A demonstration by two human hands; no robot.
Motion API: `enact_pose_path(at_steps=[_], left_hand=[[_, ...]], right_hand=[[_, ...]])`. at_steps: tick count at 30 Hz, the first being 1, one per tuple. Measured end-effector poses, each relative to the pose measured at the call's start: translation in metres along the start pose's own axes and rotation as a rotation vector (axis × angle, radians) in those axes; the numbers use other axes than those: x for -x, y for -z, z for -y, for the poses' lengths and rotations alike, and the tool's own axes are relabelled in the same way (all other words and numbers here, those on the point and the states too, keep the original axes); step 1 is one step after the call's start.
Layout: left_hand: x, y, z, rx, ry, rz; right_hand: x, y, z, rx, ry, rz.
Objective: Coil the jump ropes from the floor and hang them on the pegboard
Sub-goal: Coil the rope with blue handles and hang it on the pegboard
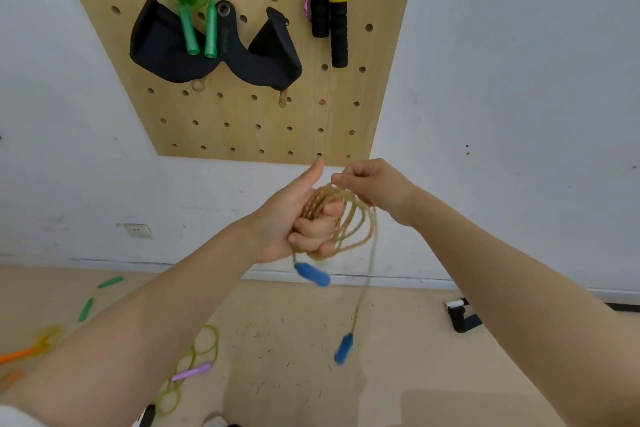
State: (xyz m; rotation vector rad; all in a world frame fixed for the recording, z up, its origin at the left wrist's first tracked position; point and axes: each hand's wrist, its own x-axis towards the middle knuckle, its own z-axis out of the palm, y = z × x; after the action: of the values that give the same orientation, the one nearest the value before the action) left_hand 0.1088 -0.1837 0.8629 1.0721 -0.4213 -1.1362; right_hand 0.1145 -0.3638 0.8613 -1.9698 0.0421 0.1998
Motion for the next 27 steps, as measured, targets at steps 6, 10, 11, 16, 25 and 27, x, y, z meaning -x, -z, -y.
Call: enact_pose_path(at_steps=[6,10,11,16,25,27], left_hand=[[-0.009,0.008,-0.022,0.29,-0.291,-0.194],[-0.029,0.038,-0.014,0.276,-0.327,-0.711],[-0.031,0.046,-0.009,0.155,-0.284,-0.822],[-0.021,0.048,0.013,-0.299,0.011,-0.641],[-0.004,-0.002,-0.003,-0.053,-0.108,-0.095],[-0.003,-0.003,-0.009,0.043,-0.186,-0.145]], right_hand=[[0.002,-0.023,-0.001,0.288,-0.117,0.152],[0.018,-0.026,0.022,0.563,-0.016,0.389],[0.022,-0.025,0.029,0.6,0.041,0.42],[0.014,-0.01,0.046,0.589,0.288,0.189],[0.003,-0.007,0.005,0.188,0.121,0.115],[0.008,-0.011,0.002,0.195,0.078,0.13]])
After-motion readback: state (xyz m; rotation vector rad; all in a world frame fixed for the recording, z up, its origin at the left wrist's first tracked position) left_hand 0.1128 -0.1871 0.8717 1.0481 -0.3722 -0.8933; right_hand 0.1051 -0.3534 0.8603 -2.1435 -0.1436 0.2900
